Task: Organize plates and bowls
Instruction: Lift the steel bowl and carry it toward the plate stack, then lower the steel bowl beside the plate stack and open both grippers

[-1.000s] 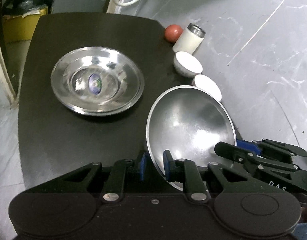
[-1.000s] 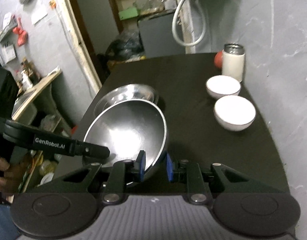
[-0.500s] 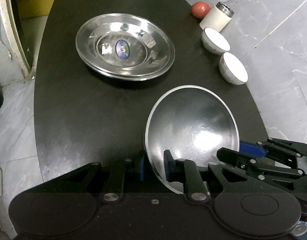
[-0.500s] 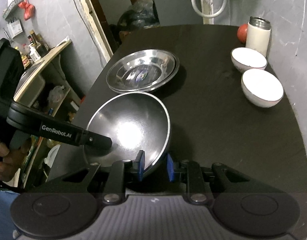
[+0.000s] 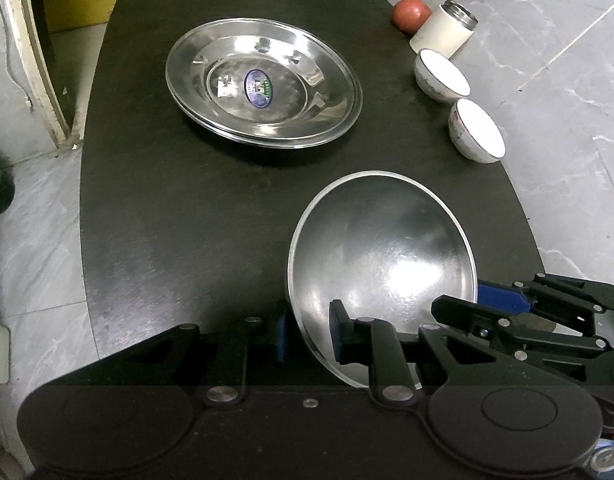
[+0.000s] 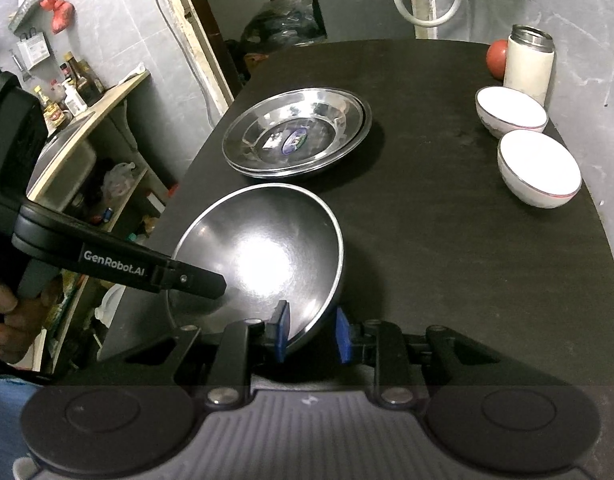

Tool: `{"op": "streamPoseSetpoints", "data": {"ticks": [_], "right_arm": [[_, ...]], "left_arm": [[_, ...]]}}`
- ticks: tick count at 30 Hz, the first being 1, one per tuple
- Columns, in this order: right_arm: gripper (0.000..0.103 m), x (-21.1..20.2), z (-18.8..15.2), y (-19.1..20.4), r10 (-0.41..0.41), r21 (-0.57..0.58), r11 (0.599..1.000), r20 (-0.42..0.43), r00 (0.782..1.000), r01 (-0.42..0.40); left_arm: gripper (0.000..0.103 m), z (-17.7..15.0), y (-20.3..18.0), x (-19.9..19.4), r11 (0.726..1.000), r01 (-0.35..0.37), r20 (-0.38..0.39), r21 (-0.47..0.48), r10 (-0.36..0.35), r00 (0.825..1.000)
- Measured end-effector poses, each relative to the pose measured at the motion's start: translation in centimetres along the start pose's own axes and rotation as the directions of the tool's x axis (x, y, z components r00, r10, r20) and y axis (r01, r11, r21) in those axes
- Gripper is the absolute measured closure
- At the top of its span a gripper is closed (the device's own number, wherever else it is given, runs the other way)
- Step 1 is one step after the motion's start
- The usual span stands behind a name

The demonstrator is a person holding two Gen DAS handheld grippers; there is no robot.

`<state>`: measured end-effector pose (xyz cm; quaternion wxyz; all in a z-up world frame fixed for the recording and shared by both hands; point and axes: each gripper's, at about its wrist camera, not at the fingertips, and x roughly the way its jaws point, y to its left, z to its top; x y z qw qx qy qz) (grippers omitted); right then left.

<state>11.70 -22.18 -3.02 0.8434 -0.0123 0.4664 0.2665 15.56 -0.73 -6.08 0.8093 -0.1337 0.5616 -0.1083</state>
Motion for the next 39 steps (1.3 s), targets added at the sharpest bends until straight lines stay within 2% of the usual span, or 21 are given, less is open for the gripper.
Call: {"op": "streamPoseSetpoints", "data": {"ticks": [15,25,29,33,39], "right_arm": [[0.071,0.6,-0.1,-0.4,0.035,0.011,0.999,0.001,0.999,-0.035],[0.065,0.2,-0.3,-1.1,0.052,0.034,0.998,0.035,0.998,-0.053],[0.048,-0.2,-0.2,-1.6,0.047,0.052,0.997,0.065,0.997,-0.051],[0.029,-0.9,0.0,-2.1,0.029,0.068,0.997,0.121,0.992,-0.037],[0.016,-1.7,0.4,-3.4,0.025,0.1,0.994,0.198,0.98,-0.046]], "left_arm": [[0.076,0.3,-0.5,0.6,0.999,-0.035,-0.014,0.0,0.035,0.999],[0.073,0.6,-1.0,0.4,0.998,-0.06,-0.006,0.014,0.06,0.998],[0.057,0.8,-1.6,-0.2,0.995,-0.093,0.02,0.042,0.092,0.996],[0.048,1.3,-2.1,-1.2,0.987,-0.146,0.077,0.06,0.142,0.987],[0.028,2.3,-3.9,-2.3,0.974,-0.18,0.194,0.135,0.152,0.969]]}}
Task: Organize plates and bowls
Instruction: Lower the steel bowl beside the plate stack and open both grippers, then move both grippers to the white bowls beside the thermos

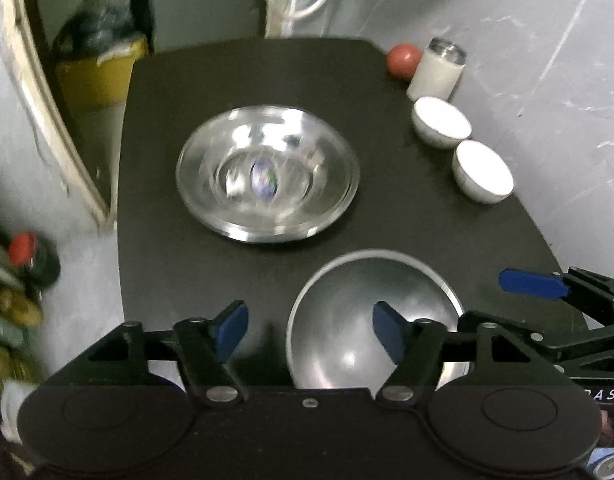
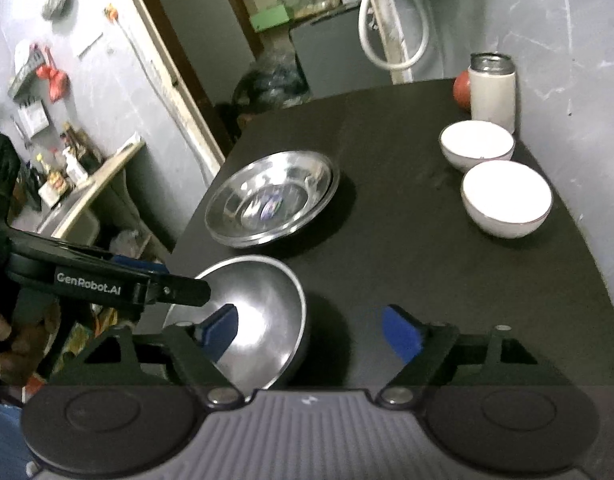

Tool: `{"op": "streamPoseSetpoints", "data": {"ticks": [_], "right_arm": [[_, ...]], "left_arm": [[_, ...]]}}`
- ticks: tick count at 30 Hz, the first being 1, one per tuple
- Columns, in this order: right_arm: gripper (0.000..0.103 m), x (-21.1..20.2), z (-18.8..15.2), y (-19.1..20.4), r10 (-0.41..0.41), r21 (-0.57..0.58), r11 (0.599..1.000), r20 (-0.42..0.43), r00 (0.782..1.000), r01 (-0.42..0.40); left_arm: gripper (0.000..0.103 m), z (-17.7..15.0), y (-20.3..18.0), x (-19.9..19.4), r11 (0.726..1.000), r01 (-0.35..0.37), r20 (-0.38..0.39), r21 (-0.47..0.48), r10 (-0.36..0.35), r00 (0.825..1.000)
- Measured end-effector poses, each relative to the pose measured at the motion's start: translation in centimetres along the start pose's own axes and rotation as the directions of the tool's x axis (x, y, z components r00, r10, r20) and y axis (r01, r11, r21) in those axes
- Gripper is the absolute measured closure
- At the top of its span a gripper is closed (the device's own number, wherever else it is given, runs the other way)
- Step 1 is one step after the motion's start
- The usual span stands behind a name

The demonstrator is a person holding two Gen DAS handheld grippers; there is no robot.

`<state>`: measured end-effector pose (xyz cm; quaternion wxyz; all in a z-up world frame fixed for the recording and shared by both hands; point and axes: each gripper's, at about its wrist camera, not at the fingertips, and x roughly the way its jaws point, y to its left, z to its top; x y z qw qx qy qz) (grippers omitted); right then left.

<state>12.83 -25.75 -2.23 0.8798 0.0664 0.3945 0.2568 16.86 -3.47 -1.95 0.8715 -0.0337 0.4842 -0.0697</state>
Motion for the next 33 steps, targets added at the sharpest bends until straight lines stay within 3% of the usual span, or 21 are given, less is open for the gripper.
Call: {"op": "streamPoseSetpoints", "data": {"ticks": [3,7,13,19,25,33], "right_arm": [[0.004,-0.2,0.3,-0.5,-0.014,0.015,1.0,0.037,0.999,0.014],[0.0,-0.7,0.5,-1.6,-0.061,0.058,0.997,0.087,0.994,0.056],[0.0,-0.7,0.2,-4.6,-0.147,0.192,0.974,0.128,0.981,0.121],[0.0,-0.5,-0.9,-7.5,-0.291,0.311,0.919,0.126,0.948,0.241],[0.0,-0.5,-1.8,-9.7,-0.316,0.396,0.887,0.143,0.938,0.238],[0.0,-0.5,-1.7,-11.1,-0.358,0.459,0.856,0.198,0.913,0.236]], "left_arm": [[0.017,1.2,-0.8,-0.2,0.999,-0.018,0.043,0.03,0.017,0.999],[0.002,2.4,-1.6,-0.3,0.997,-0.058,0.106,0.044,0.053,0.993],[0.001,4.2,-3.0,1.1,0.994,-0.08,0.126,0.071,0.071,0.989],[0.001,7.8,-4.2,3.1,0.996,-0.069,0.169,0.065,0.057,0.984],[0.001,11.1,-7.2,6.6,0.991,-0.041,0.17,0.129,0.019,0.985],[0.001,14.2,-10.9,9.7,0.964,-0.035,0.154,0.264,-0.006,0.988]]}}
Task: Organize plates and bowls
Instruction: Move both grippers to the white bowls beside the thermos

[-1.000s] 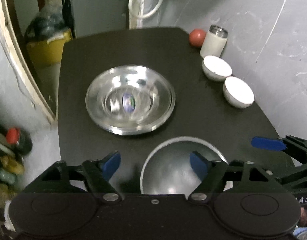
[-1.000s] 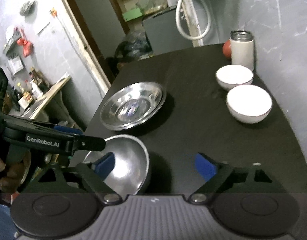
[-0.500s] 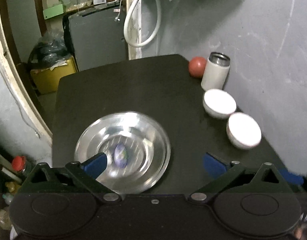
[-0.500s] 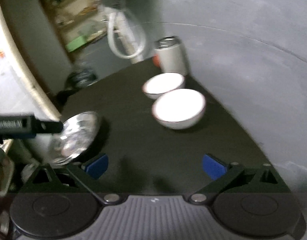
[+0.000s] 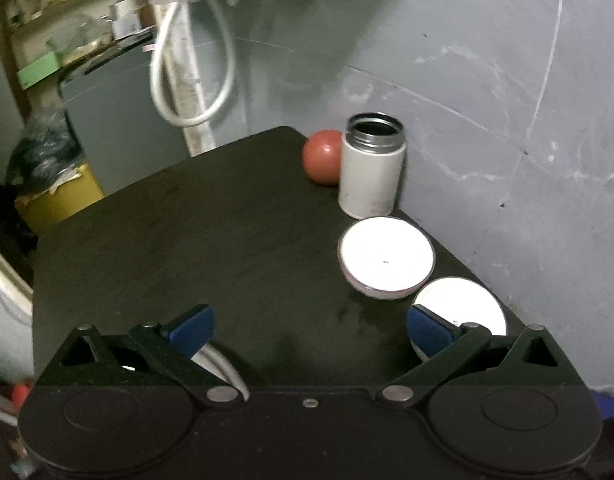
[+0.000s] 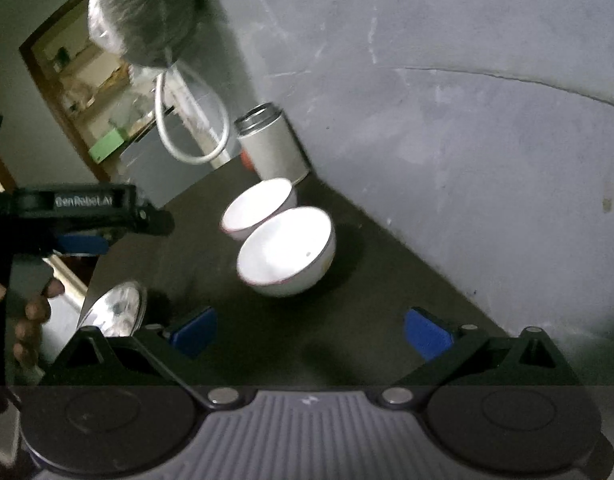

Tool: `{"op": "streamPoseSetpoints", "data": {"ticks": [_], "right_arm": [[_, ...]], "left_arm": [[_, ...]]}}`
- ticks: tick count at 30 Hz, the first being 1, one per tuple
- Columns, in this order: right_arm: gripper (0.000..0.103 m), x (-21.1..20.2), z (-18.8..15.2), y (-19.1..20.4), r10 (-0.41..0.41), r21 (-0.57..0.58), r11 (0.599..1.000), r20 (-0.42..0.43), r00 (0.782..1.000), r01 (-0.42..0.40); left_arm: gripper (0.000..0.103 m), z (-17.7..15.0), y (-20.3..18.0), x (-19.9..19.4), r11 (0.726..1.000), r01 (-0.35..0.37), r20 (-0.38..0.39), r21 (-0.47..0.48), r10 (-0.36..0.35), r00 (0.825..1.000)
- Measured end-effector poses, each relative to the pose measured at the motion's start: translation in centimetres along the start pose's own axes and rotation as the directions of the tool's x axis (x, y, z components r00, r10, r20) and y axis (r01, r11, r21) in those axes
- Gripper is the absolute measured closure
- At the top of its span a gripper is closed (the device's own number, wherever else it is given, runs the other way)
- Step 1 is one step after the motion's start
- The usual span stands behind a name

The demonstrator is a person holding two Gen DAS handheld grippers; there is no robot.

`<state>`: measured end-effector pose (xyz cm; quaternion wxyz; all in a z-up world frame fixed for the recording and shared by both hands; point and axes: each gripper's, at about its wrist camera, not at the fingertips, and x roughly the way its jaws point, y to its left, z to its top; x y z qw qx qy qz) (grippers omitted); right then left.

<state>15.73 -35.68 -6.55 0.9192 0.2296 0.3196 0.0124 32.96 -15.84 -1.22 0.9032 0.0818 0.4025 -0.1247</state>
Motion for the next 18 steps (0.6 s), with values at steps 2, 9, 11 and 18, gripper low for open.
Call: {"op": "streamPoseSetpoints", "data": {"ticks": [2,9,11,18], "right_arm": [[0.001,0.6,0.3,-0.2,-0.007,0.023,1.0,0.006,1.0,0.007],[0.015,2.4,0.9,-0.3,-0.039,0.076,0.996,0.029,0.999,0.037],[0.018,2.8,1.2,-0.3,-0.045,0.087,0.995,0.036,0.998,0.042],[0.032,4.4,1.8,0.2,-0.064,0.065,0.996,0.019,0.998,0.063]], "left_arm": [[0.001,0.4,-0.5,1.2,1.0,0.018,-0.022,0.023,-0.017,1.0],[0.001,0.1,-1.3,4.6,0.997,0.063,-0.106,0.034,-0.06,0.993],[0.001,-0.1,-1.5,5.2,0.997,0.073,-0.116,0.033,-0.069,0.991],[0.004,0.0,-1.7,6.8,0.993,0.115,-0.146,-0.005,-0.114,0.983]]}}
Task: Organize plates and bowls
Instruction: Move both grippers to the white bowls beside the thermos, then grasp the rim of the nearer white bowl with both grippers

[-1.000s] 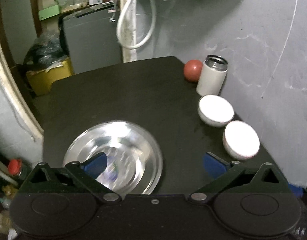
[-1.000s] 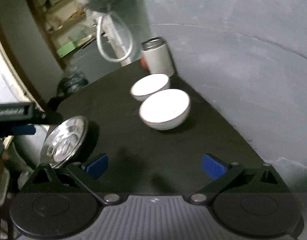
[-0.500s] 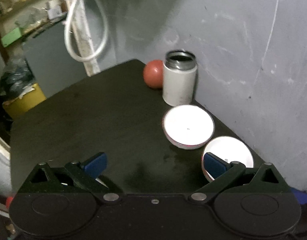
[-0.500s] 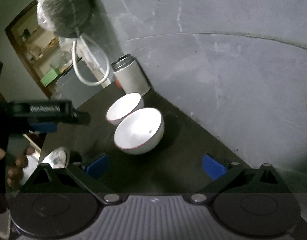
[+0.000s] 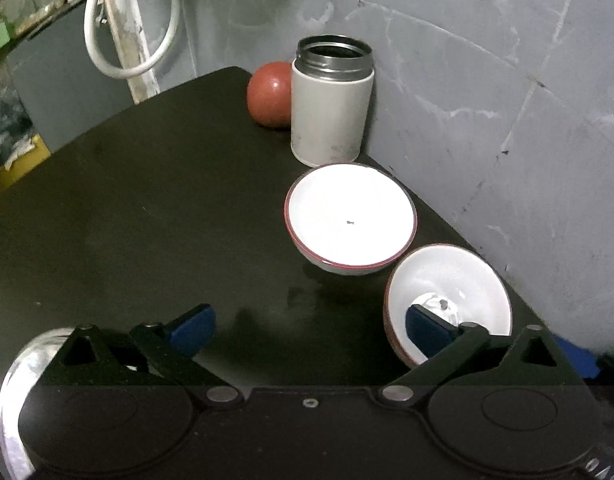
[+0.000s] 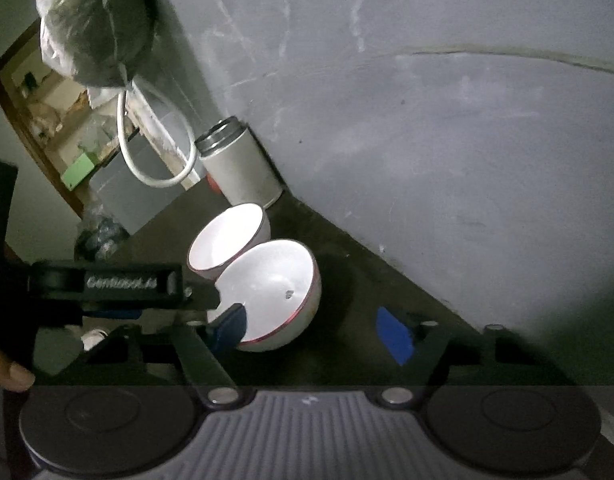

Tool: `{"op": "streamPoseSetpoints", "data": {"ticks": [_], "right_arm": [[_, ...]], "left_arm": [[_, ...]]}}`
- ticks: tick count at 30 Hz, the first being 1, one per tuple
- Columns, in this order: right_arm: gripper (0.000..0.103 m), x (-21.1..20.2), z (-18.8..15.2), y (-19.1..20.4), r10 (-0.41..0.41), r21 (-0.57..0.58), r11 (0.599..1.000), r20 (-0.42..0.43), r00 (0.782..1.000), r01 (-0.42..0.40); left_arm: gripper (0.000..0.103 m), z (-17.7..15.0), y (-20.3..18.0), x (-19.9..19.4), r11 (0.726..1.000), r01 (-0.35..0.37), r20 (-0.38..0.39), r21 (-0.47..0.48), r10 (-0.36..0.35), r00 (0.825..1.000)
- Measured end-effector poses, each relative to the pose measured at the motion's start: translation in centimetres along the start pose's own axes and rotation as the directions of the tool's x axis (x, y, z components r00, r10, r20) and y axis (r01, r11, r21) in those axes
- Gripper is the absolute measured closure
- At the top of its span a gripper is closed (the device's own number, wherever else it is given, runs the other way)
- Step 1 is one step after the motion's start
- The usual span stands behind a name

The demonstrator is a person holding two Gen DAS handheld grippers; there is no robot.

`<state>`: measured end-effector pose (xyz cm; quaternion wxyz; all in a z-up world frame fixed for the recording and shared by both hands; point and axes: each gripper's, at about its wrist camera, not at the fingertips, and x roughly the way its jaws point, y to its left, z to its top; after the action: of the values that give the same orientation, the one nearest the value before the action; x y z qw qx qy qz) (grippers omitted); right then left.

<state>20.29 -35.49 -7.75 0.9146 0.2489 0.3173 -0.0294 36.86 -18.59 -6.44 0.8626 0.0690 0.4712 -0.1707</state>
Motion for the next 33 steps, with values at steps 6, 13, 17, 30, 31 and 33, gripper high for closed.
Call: {"op": "streamPoseSetpoints", "data": {"ticks": [6,13,17,30,31,33], "right_arm": [[0.043,0.7,0.4,0.6,-0.023,-0.029,0.999,-0.004,1.0,0.022],[0.057,1.5,1.0,0.7,-0.035,-0.025,0.999,-0.015,0.999,0.035],[0.067,2.1,1.2,1.0,-0.035,-0.038,0.999,-0.026,0.999,0.034],[0.081,0.2,0.7,3.0,-0.016,-0.106,0.994,-0.045,0.999,0.011],[0.081,-0.4,0.7,3.4,-0.012,-0.118,0.993,-0.041,0.999,0.007],[0.081,-1.5,0.5,4.1,-0.001,-0.135,0.991,-0.038,0.999,-0.004]], "left_arm": [[0.013,0.2,-0.4,0.7,0.996,0.082,-0.003,-0.023,-0.082,0.997],[0.06,-0.1,-0.5,1.7,0.983,0.169,-0.048,-0.066,-0.172,0.984],[0.071,-0.5,-0.8,2.1,0.977,0.192,-0.051,-0.09,-0.197,0.979],[0.092,-2.8,-0.3,-1.2,0.975,0.204,0.009,-0.082,-0.204,0.979],[0.092,-3.2,-0.2,-1.9,0.975,0.205,0.021,-0.082,-0.204,0.979],[0.092,-3.9,0.4,-3.3,0.973,0.21,0.042,-0.099,-0.207,0.977]]}}
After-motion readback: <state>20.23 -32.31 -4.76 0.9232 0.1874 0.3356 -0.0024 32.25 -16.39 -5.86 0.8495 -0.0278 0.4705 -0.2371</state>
